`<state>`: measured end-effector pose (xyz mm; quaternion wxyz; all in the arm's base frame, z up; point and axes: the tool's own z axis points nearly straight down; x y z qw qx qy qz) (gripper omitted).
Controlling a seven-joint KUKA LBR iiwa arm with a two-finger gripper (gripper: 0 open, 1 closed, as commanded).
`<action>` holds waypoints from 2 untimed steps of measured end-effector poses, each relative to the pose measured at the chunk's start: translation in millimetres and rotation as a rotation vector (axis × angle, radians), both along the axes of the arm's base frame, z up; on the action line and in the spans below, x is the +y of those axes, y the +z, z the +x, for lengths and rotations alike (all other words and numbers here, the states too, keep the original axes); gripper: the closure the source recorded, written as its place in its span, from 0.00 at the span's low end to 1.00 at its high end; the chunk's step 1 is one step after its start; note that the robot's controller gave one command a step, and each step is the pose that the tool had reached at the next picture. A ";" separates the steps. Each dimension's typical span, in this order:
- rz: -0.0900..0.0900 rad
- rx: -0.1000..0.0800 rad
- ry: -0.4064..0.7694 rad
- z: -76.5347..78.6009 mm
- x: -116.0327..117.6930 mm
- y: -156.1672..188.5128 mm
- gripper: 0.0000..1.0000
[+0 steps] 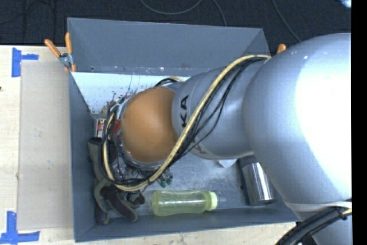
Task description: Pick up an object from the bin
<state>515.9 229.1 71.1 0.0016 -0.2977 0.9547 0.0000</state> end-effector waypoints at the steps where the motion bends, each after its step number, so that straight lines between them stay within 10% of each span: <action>1: -0.003 0.009 0.002 -4.7 0.1 38.3 1.00; 2: 0.003 -0.006 -0.013 7.5 -21.4 63.5 1.00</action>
Offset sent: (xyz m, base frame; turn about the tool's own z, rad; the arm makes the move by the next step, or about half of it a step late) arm 0.0084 -0.0292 0.0539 0.0159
